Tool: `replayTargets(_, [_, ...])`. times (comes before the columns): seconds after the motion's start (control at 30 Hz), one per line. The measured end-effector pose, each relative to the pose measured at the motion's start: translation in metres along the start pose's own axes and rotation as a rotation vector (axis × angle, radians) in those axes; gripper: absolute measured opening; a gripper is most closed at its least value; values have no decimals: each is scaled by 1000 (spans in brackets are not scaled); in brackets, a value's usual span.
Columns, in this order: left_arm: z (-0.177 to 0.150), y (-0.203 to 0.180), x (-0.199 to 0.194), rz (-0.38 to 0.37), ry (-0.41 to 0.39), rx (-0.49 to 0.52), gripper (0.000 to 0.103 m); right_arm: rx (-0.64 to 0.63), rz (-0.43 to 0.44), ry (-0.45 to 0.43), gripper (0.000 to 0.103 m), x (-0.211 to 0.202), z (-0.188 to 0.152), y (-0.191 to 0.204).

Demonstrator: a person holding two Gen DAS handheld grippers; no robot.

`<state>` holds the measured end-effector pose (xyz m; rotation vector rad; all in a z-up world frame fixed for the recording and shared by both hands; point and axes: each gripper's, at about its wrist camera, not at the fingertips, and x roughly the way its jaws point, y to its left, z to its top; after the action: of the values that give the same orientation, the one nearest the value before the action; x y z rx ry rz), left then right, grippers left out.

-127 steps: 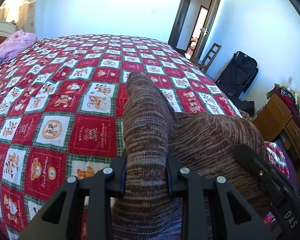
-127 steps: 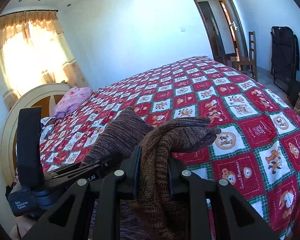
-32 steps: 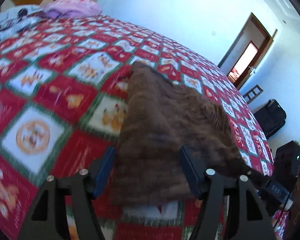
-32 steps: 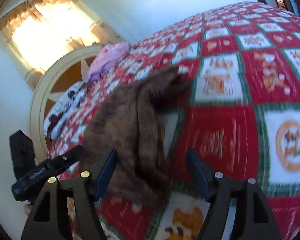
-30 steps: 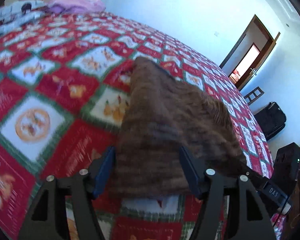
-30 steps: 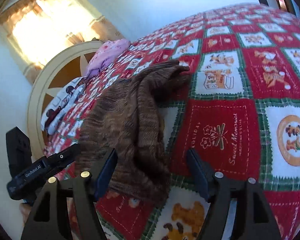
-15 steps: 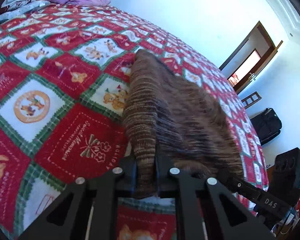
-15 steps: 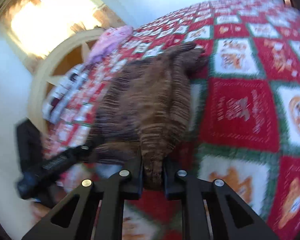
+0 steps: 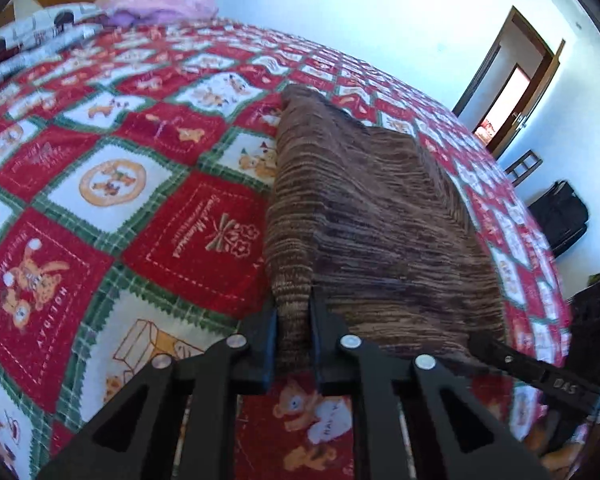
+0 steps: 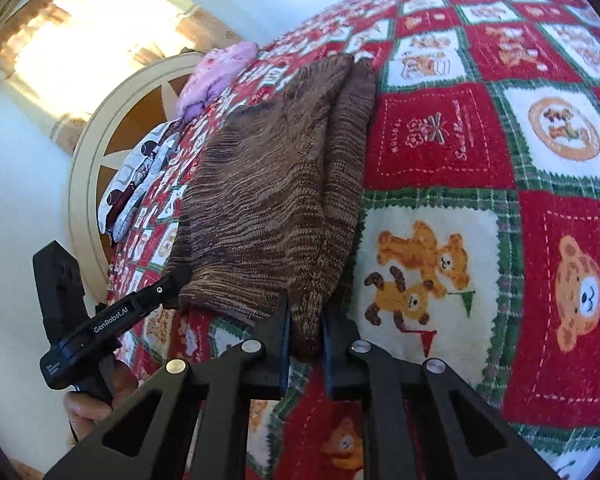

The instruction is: Fold small clothes

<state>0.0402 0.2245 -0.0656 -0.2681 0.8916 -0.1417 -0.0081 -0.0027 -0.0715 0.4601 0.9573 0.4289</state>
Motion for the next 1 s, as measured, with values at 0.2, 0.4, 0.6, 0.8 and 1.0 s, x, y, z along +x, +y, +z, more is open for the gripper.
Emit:
replayTargets(0.2, [-1,-25,-9,185,-27,118,25,-106,-113,-20,16,-7,-3,20])
replayTargets(0.4, [-2,-37,-34,248,-98,143,51,-207,-229,-142,33,-47,-3,41])
replayTargets(0.6, [0,-52,-64,278,-204,138,84,-334,-297,-284,67,-72,9,80])
replayTargets(0.8, [-2,-58,-92,315,-325,121,103,-330,-282,-328,68,-77,15,103])
replayTargets(1.0, [-4,-63,-103,349,-329,121,103,-370,-352,-395,77,-85,-2,118])
